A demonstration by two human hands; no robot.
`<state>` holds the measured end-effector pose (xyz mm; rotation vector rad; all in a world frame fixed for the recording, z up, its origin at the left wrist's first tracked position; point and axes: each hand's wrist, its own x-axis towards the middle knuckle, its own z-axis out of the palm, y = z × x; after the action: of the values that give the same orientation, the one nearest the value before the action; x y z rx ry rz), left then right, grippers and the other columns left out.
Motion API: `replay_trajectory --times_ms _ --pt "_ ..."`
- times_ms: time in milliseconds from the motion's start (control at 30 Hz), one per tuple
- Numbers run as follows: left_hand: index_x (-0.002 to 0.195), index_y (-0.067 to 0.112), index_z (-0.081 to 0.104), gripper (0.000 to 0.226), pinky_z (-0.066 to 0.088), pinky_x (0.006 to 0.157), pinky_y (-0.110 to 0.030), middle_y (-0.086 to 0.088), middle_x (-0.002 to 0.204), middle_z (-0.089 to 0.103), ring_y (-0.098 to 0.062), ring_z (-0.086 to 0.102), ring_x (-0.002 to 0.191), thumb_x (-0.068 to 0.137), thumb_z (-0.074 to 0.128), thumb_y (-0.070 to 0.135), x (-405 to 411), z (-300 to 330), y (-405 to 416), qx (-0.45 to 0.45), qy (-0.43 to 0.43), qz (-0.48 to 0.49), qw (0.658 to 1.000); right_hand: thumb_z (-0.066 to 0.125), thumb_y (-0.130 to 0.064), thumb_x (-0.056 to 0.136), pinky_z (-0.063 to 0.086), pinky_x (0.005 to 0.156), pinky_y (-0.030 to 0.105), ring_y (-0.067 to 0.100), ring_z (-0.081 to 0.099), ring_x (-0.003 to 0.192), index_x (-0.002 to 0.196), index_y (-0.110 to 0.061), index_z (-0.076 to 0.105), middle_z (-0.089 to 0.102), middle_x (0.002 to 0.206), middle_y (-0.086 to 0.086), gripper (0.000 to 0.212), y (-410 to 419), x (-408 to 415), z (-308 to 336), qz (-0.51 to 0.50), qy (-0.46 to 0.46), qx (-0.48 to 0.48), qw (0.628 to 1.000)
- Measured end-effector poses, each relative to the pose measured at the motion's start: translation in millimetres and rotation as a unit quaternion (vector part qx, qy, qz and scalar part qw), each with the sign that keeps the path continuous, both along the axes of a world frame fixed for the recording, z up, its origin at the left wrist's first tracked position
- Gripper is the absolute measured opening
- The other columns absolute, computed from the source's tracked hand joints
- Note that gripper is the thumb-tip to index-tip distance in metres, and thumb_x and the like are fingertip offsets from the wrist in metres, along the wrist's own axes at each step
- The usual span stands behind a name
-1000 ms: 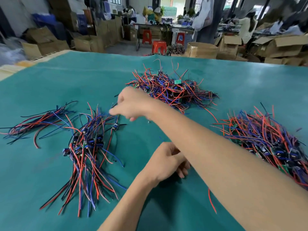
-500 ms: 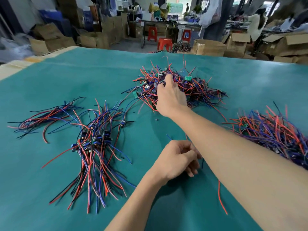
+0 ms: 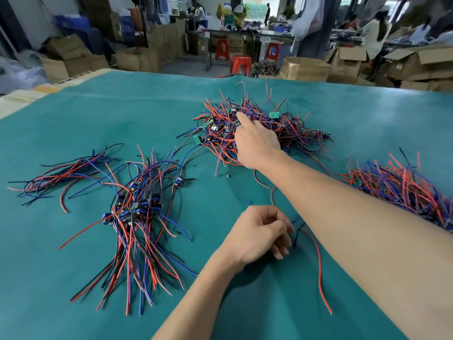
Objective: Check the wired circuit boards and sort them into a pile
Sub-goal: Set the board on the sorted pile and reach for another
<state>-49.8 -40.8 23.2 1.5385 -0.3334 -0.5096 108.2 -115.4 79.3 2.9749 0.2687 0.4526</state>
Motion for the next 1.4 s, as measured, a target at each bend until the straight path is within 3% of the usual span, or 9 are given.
replay_trajectory --times_ms 133,300,400,500,633,700,867,1133,1400 --pt "0.085 0.002 0.063 0.022 0.049 0.045 -0.022 -0.008 0.063 0.063 -0.019 0.059 0.050 0.087 0.043 -0.008 -0.7 0.8 -0.1 -0.004 0.000 0.000 1.000 0.064 -0.007 0.089 0.039 0.069 0.044 0.035 0.053 0.116 0.119 -0.003 0.058 0.027 0.156 0.002 0.031 -2.2 -5.5 1.8 0.016 0.000 -0.003 1.000" --pt "0.083 0.002 0.062 0.022 0.048 0.044 -0.021 -0.009 0.063 0.062 -0.018 0.059 0.049 0.089 0.044 -0.009 0.3 -0.7 0.2 -0.012 0.004 0.000 1.000 0.061 -0.014 0.088 0.049 0.090 0.040 0.032 0.060 0.112 0.112 -0.004 0.063 0.044 0.149 0.002 0.026 2.2 -21.9 32.5 0.060 -0.097 0.223 0.968" --pt "0.084 0.002 0.062 0.021 0.049 0.045 -0.022 -0.009 0.063 0.062 -0.019 0.060 0.050 0.090 0.044 -0.009 1.0 -2.0 1.0 -0.022 0.008 0.002 1.000 0.066 -0.020 0.082 0.051 0.087 0.029 0.016 0.067 0.095 0.098 -0.016 0.078 0.073 0.113 -0.003 0.020 -4.0 -44.3 70.5 0.035 -0.212 0.421 0.881" --pt "0.087 0.000 0.062 0.021 0.049 0.045 -0.023 -0.010 0.064 0.062 -0.019 0.060 0.050 0.090 0.043 -0.009 2.0 -1.9 1.3 -0.037 0.012 0.016 0.999 0.073 -0.030 0.073 0.046 0.062 0.024 0.004 0.059 0.062 0.066 -0.026 0.076 0.067 0.061 -0.014 0.009 -24.9 -82.4 96.2 0.034 -0.253 0.556 0.791" --pt "0.094 0.000 0.060 0.018 0.050 0.047 -0.024 -0.015 0.070 0.061 -0.021 0.059 0.053 0.094 0.044 -0.008 2.8 -2.4 0.3 -0.084 0.035 0.050 0.995 0.077 -0.020 0.075 0.041 0.049 0.024 0.017 0.058 0.056 0.052 -0.020 0.064 0.072 0.064 0.003 0.026 -62.3 -142.5 80.0 0.071 -0.191 0.749 0.631" --pt "0.096 0.004 0.058 0.012 0.051 0.049 -0.025 -0.018 0.075 0.062 -0.021 0.061 0.056 0.098 0.048 -0.001 3.0 -2.8 0.8 -0.113 0.048 0.056 0.991 0.077 -0.012 0.078 0.038 0.045 0.023 0.017 0.053 0.050 0.060 -0.019 0.055 0.073 0.068 0.012 0.028 -73.0 -162.0 49.0 0.054 -0.123 0.796 0.590" --pt "0.109 0.002 0.060 0.036 0.053 0.056 -0.027 -0.019 0.087 0.069 -0.026 0.065 0.069 0.096 0.057 0.036 2.8 -0.1 1.7 -0.147 0.060 0.020 0.987 0.075 -0.006 0.084 0.030 0.040 0.021 0.009 0.044 0.042 0.098 -0.014 0.064 0.075 0.074 0.011 0.019 -63.7 -179.1 -31.9 -0.047 0.015 0.805 0.591" --pt "0.097 0.004 0.071 0.007 0.050 0.062 -0.021 -0.011 0.078 0.069 -0.016 0.062 0.064 0.091 0.067 0.005 4.2 -11.3 2.9 -0.134 0.009 0.031 0.990 0.077 -0.013 0.083 0.030 0.042 0.023 0.016 0.043 0.049 0.073 -0.011 0.079 0.056 0.058 0.006 0.011 -65.8 -172.0 -56.4 -0.060 0.051 0.822 0.564" --pt "0.084 0.015 0.072 0.013 0.041 0.055 -0.021 0.000 0.066 0.060 -0.014 0.046 0.057 0.091 0.070 0.026 0.4 -10.5 1.4 -0.106 -0.064 0.006 0.992 0.081 -0.010 0.076 0.033 0.042 0.019 0.012 0.043 0.047 0.073 0.002 0.077 0.059 0.057 0.006 0.013 -72.0 -173.2 -54.0 -0.054 0.072 0.835 0.542"
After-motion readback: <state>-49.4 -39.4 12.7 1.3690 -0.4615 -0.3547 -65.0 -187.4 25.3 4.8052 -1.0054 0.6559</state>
